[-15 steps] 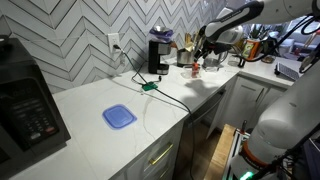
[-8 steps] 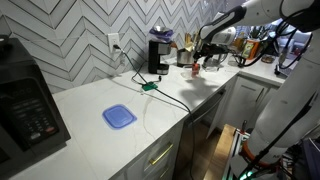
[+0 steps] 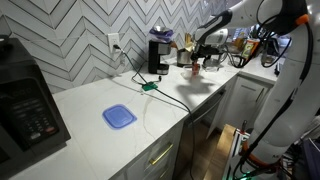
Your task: Remove the heart shaped lid from the clear bowl and put on the countertop under the wall socket
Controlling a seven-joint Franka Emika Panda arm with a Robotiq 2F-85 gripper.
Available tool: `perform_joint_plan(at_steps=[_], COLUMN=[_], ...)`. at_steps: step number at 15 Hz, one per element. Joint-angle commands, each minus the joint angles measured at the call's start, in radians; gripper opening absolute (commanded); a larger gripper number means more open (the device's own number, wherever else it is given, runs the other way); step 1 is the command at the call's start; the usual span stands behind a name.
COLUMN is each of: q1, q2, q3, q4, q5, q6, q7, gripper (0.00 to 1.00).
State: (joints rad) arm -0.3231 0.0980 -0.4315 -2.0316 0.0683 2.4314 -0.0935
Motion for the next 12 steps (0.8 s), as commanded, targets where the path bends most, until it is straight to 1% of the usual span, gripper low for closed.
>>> perform_joint_plan(at_steps=[1, 3, 4, 5, 6, 7, 8, 9, 12], q1=[-0.033, -0.038, -0.04, -0.042, -0.042, -0.042, -0.042, -0.042, -0.039], q2=[0.057, 0.076, 0.083, 0.089, 0.091, 0.095, 0.093, 0.093, 0.053], q3=[0.021, 0.025, 0.027, 0.028, 0.029, 0.03, 0.031, 0.031, 0.029], q4=[0.058, 0.07, 0.074, 0.076, 0.078, 0.081, 0.083, 0.084, 0.072], q5=[-0.003, -0.005, -0.002, -0.002, -0.005, -0.006, -0.012, -0.015, -0.036], q6=[-0.03, -0.025, -0.022, -0.022, -0.021, -0.022, -0.025, -0.024, -0.023], q7=[0.057, 0.079, 0.086, 0.093, 0.1, 0.106, 0.109, 0.111, 0.103], gripper=[1.0, 0.99, 0.75, 0.74, 0.69, 0.61, 0.51, 0.45, 0.2])
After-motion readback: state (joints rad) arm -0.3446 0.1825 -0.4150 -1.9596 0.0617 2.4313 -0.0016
